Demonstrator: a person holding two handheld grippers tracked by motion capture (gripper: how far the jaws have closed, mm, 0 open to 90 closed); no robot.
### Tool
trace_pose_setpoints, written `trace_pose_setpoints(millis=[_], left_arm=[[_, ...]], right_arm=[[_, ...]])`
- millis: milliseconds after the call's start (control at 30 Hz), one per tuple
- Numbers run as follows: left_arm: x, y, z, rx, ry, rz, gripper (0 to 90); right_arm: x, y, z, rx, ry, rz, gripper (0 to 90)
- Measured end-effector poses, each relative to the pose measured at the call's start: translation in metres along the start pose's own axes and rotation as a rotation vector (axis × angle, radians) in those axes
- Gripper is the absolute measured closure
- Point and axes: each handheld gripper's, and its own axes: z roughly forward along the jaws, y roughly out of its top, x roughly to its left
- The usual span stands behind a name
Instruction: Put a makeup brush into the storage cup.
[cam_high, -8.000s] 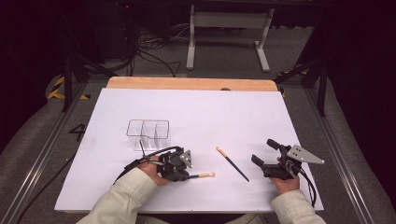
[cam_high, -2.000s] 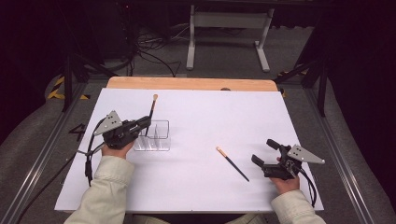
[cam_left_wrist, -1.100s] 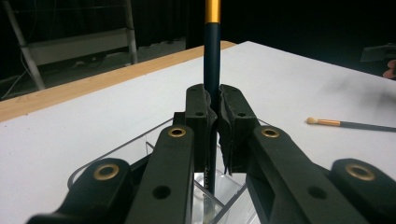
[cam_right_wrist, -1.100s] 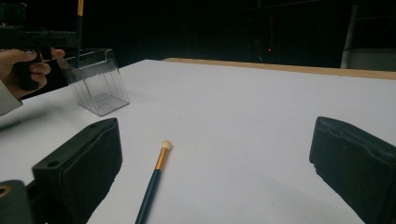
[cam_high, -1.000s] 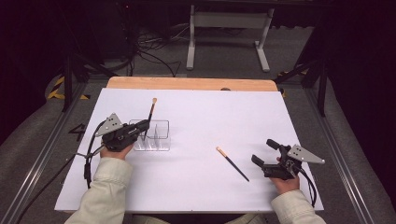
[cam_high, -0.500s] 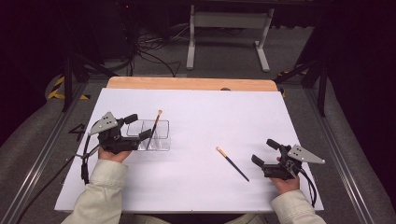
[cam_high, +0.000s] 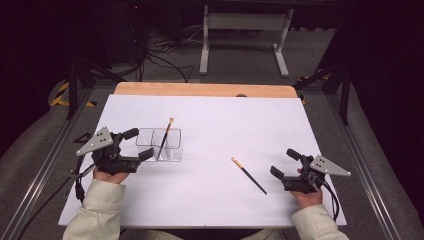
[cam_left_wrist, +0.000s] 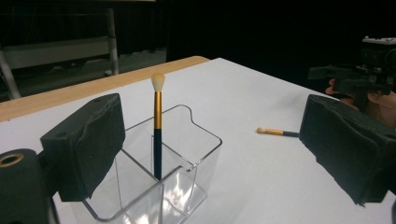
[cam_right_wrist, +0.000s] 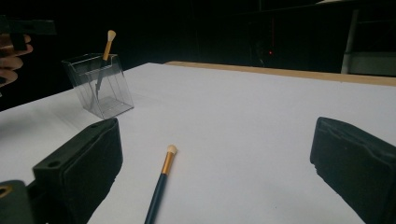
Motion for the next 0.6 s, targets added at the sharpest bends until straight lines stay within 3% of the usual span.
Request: trace_pose_setpoints(millis=[267,600], left_arm=[[-0.006,-0.007,-0.009,0.041,-0.001,0.020,7.1],[-0.013,-0.014,-0.012,0.065,-0.001,0.040,6.8]], right_arm=[[0.009,0.010,-0.001,0.026,0.002,-0.062,2.5],[0.015,0.022,0.002,0.056,0.014,-0.090,2.8]])
